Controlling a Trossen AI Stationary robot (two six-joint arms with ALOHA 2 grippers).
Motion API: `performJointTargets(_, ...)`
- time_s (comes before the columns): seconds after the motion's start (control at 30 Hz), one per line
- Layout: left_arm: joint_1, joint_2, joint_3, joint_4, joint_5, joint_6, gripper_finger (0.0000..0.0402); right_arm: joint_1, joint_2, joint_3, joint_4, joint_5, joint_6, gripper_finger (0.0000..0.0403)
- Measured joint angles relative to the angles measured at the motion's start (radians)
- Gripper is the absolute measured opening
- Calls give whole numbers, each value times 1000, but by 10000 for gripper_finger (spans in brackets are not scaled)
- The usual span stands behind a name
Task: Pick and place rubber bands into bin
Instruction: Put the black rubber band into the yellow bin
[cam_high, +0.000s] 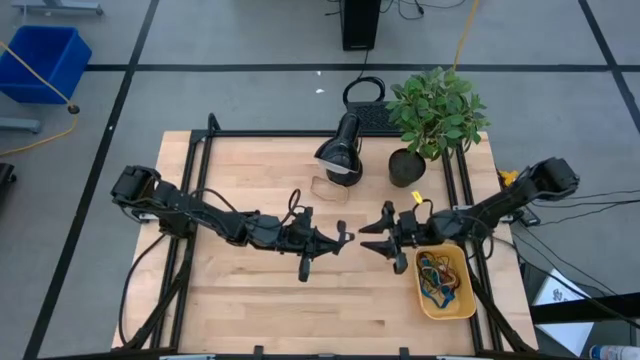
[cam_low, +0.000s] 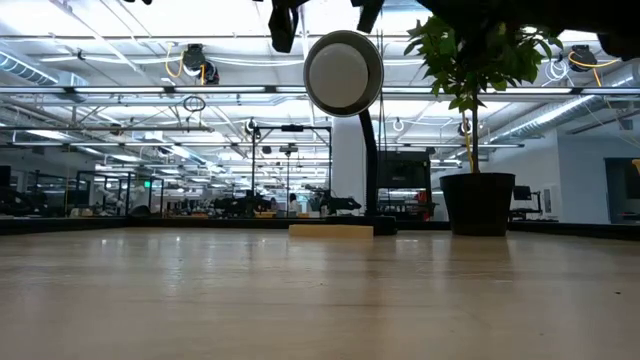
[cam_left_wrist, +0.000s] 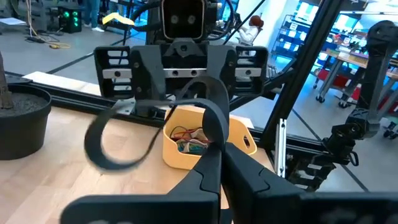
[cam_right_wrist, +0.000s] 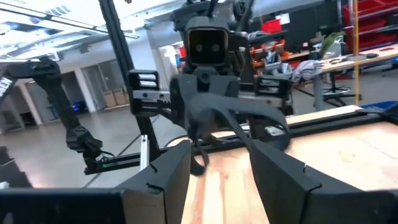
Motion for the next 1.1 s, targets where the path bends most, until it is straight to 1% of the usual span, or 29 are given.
performJointTargets(0.1,0,0,0,0,1,15,5,-17,37,41,2,-36,-6,160)
performJointTargets(0.23,0,0,0,0,2,14,16,-37,82,89,-4,-44,-9,160)
performJointTargets(0.4,0,0,0,0,2,22,7,-57,114,120,-7,-118,3,160)
performJointTargets(0.47,0,0,0,0,2,23,6,-59,121,131,-6,-126,-1,160)
performJointTargets(0.6,0,0,0,-1,2,17,17,-70,121,143,-6,-126,-1,160)
performJointTargets(0.7,0,0,0,-4,2,18,9,-77,121,147,-7,-135,4,155)
performJointTargets(0.83,0,-1,0,-6,2,18,9,-77,121,148,-8,-136,28,121)
performJointTargets(0.97,0,-1,0,-7,-1,18,22,-77,121,148,-15,-138,27,66)
performJointTargets(1.07,0,-1,0,-7,-1,18,19,-77,121,148,-14,-138,19,18)
performJointTargets(1.1,0,-1,0,-8,-1,20,16,-76,121,148,-14,-138,15,10)
